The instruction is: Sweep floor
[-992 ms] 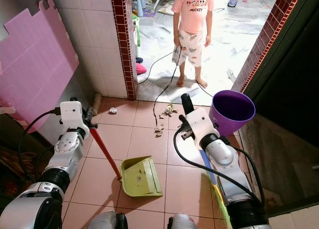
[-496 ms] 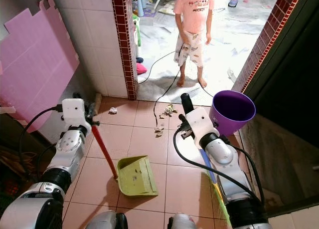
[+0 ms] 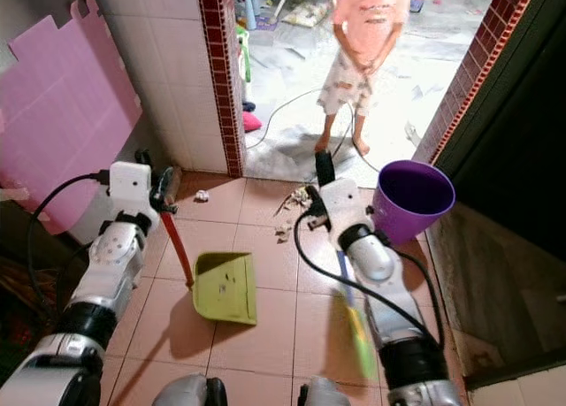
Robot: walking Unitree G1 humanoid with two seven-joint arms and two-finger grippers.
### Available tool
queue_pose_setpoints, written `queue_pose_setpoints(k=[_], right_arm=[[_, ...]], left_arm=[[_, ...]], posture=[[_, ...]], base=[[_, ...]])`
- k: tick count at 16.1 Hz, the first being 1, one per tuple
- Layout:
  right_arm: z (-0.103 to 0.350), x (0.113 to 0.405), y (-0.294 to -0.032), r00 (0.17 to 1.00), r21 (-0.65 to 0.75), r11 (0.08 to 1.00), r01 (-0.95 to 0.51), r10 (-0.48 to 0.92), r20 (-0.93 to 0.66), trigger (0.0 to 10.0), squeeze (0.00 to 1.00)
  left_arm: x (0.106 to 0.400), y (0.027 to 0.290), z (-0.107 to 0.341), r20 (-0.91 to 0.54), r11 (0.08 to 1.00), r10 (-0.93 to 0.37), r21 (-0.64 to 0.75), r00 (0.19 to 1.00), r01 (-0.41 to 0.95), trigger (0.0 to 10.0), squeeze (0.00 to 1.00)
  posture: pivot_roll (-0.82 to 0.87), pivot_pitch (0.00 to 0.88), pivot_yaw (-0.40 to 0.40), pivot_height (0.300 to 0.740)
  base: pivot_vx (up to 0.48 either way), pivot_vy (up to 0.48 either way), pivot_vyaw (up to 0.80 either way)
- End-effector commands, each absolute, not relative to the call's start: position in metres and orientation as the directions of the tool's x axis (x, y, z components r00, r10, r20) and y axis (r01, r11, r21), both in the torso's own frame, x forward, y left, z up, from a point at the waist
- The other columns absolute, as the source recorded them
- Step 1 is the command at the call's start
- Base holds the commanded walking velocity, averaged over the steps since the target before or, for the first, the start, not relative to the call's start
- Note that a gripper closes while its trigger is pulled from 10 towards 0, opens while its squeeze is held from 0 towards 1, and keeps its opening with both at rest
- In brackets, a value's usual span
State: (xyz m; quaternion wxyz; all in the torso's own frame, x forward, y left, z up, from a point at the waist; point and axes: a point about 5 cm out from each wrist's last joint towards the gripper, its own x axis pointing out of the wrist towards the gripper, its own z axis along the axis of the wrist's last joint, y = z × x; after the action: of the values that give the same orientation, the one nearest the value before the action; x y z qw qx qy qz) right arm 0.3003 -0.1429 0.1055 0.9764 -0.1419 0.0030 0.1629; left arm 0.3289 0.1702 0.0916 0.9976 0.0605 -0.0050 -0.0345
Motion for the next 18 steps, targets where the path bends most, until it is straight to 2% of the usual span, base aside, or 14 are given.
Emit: queue_pose_setpoints(k=[1,3,6,7,8,12,14,18], right_arm=[[0.114,0.305,-0.140,0.950,-0.277,0.912,-0.302,0.313,-0.005,10.0,0.00],[0.113,0.305,-0.136,0.950,-0.232,0.924,-0.303,0.313,0.007,10.0,0.00],[0.109,0.309,-0.133,0.968,-0.123,0.961,-0.246,0.250,0.015,10.0,0.00],[0.110,0.311,-0.131,0.971,-0.038,0.971,-0.234,0.236,0.045,10.0,0.00],[0.109,0.312,-0.131,0.975,-0.027,0.976,-0.216,0.217,0.051,10.0,0.00],[0.103,0.315,-0.127,0.970,0.009,0.971,-0.238,0.238,0.042,10.0,0.00],[0.099,0.315,-0.128,0.966,-0.060,0.967,-0.248,0.252,0.053,10.0,0.00],[0.096,0.318,-0.135,0.969,-0.094,0.967,-0.236,0.242,0.047,10.0,0.00]], left_arm=[[0.331,0.169,0.105,0.029,0.988,-0.088,0.126,0.996,0.083,10.0,0.00],[0.329,0.170,0.112,0.035,0.985,-0.091,0.150,0.995,0.085,10.0,0.00],[0.322,0.171,0.116,0.064,0.994,-0.097,0.056,0.993,0.093,10.0,0.00],[0.319,0.171,0.115,0.068,0.993,-0.112,0.041,0.991,0.110,10.0,0.00],[0.316,0.172,0.113,0.068,0.994,-0.099,0.048,0.993,0.095,10.0,0.00],[0.312,0.169,0.092,-0.021,0.991,-0.133,-0.013,0.991,0.133,10.0,0.00],[0.312,0.169,0.079,-0.082,0.986,-0.161,0.029,0.984,0.164,10.0,0.00],[0.312,0.166,0.077,-0.094,0.983,-0.163,0.067,0.982,0.170,10.0,0.00]], posture=[[-0.10,0.000,0.053,0.740],[-0.09,0.000,0.057,0.740],[-0.08,0.000,0.069,0.740],[-0.08,0.000,0.069,0.740],[-0.08,0.000,0.067,0.740],[-0.08,0.000,0.057,0.740],[-0.08,0.000,0.051,0.740],[-0.07,0.000,0.046,0.740]], base=[[0.000,0.000,0.00],[0.000,0.000,0.00],[0.000,0.000,0.00],[0.000,0.000,0.00],[0.000,0.000,0.00],[0.000,0.000,0.00],[0.000,0.000,0.00],[0.000,0.000,0.00]])
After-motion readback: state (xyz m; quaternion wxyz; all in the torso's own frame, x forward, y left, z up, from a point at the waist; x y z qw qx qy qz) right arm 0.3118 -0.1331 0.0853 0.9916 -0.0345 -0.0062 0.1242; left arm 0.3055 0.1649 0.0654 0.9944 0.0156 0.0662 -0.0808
